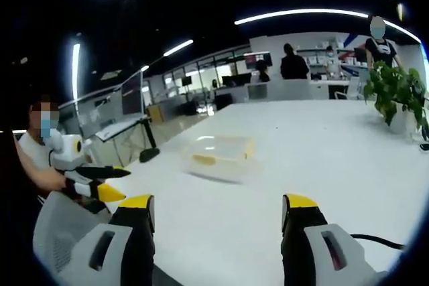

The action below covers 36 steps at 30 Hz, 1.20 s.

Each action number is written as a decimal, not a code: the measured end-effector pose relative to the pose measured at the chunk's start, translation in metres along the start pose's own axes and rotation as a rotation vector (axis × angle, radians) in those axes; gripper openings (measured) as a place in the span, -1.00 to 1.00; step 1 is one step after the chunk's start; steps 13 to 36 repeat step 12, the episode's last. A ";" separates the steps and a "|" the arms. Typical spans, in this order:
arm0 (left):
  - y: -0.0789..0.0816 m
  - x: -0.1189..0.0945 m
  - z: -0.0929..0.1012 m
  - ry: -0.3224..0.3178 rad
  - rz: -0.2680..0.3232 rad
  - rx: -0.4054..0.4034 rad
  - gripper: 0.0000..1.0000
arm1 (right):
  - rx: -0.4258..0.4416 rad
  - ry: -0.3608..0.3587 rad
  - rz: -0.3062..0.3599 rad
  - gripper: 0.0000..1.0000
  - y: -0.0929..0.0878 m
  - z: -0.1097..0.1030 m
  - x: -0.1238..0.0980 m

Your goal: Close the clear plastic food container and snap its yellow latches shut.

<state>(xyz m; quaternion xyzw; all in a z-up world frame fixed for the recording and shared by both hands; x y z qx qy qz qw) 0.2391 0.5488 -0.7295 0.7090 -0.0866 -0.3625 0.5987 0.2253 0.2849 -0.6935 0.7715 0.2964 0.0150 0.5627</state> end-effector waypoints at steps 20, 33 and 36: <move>-0.002 0.002 0.001 -0.006 -0.011 -0.017 0.73 | -0.001 0.008 -0.010 0.58 -0.001 -0.002 0.001; -0.002 0.002 0.001 -0.006 -0.011 -0.017 0.73 | -0.001 0.008 -0.010 0.58 -0.001 -0.002 0.001; -0.002 0.002 0.001 -0.006 -0.011 -0.017 0.73 | -0.001 0.008 -0.010 0.58 -0.001 -0.002 0.001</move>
Point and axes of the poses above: the point that each gripper's makers call its tool centre point, and the gripper's own axes: x roughly forward along the fingers, z roughly to its right, y roughly out of its top, the point moved 5 cm from there along -x, roughly backward along the fingers, and after that the axes turned 11 degrees about x, right-handed, at the moved point
